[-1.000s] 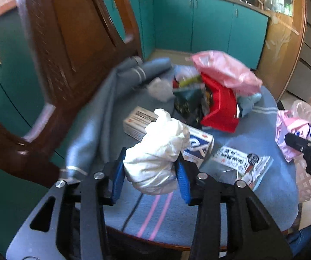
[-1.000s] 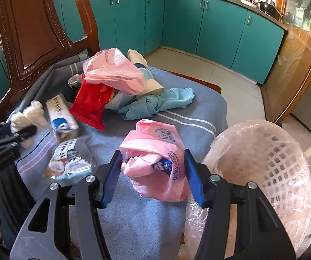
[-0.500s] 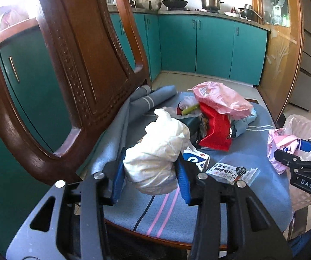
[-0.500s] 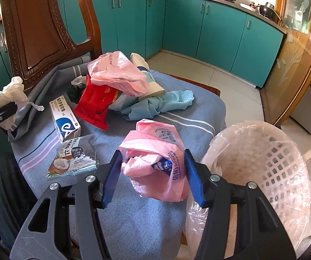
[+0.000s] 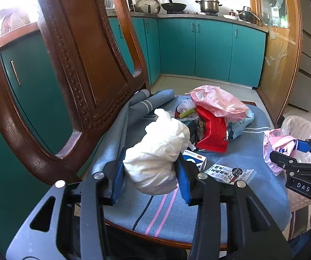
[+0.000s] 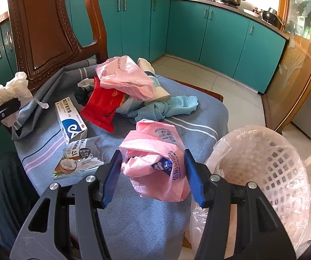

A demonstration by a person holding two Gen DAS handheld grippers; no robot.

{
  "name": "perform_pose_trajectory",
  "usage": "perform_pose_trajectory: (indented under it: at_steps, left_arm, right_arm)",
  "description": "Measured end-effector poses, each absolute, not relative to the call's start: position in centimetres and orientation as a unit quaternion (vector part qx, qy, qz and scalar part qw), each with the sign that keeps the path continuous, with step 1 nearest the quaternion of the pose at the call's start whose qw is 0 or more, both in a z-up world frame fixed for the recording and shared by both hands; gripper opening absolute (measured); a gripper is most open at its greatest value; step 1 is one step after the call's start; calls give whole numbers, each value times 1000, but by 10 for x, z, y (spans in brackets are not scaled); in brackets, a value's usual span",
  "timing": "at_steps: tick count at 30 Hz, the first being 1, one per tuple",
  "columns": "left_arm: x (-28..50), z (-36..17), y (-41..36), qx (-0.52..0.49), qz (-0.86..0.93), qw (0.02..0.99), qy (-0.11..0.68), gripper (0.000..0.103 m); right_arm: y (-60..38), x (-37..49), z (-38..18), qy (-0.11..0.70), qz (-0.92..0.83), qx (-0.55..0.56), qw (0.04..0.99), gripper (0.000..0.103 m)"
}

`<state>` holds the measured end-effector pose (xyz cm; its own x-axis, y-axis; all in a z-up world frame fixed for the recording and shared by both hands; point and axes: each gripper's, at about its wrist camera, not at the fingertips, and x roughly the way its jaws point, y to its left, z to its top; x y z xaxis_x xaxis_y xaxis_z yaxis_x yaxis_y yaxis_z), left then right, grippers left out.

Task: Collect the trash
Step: 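Lift the pink bag with the right tool while the left tool lifts the white tissue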

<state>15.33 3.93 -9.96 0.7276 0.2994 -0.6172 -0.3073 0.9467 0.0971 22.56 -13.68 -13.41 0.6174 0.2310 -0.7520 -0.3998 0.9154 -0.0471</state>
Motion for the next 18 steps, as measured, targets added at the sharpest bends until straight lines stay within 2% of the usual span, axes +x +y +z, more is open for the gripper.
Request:
perform_pose_trajectory:
  at_steps: [18]
  left_arm:
    - [148,-92,35,-1,163,934,319,43]
  right_arm:
    - [-133,223,-138,402,177,-114,891,57]
